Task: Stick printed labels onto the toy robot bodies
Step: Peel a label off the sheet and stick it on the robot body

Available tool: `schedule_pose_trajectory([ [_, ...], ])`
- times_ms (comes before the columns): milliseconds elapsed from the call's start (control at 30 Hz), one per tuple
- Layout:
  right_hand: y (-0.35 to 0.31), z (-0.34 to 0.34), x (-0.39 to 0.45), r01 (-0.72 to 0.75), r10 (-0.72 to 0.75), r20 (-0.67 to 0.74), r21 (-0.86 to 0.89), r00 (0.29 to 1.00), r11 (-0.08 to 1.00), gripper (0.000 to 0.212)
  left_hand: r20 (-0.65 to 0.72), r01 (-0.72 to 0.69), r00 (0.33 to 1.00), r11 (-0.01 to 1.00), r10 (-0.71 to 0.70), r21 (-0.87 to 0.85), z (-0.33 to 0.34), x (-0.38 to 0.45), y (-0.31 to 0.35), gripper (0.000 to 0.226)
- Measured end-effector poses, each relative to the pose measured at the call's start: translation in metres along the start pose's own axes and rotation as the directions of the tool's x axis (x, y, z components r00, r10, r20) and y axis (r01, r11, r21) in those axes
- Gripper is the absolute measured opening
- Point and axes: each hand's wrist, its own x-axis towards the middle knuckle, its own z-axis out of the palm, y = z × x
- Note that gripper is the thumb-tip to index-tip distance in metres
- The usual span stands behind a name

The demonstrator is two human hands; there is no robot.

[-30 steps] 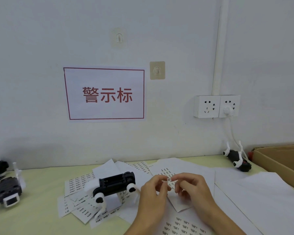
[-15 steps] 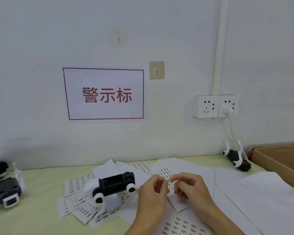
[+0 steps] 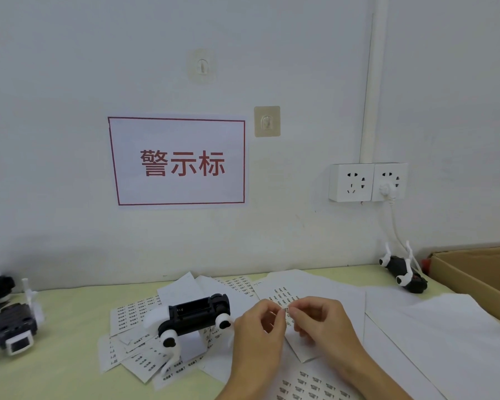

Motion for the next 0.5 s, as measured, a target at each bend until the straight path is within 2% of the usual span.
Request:
schedule_pose_trajectory([
  [267, -0.0005, 0.0022, -0.0003, -0.009, 0.007, -0.047, -0.061, 0.999, 0.998, 0.019, 0.025, 0.003, 1.0, 0.998, -0.004, 0.055, 0.0015, 0.0006, 0.0009, 0.02],
  [500, 0.0005, 0.0042, 0.0007, -0.028, 0.021, -0.056, -0.125, 0.998, 0.992, 0.018, 0.019, 0.015, 1.0, 0.991, -0.018, 0.136, 0.0037, -0.0034, 0.0045, 0.056],
])
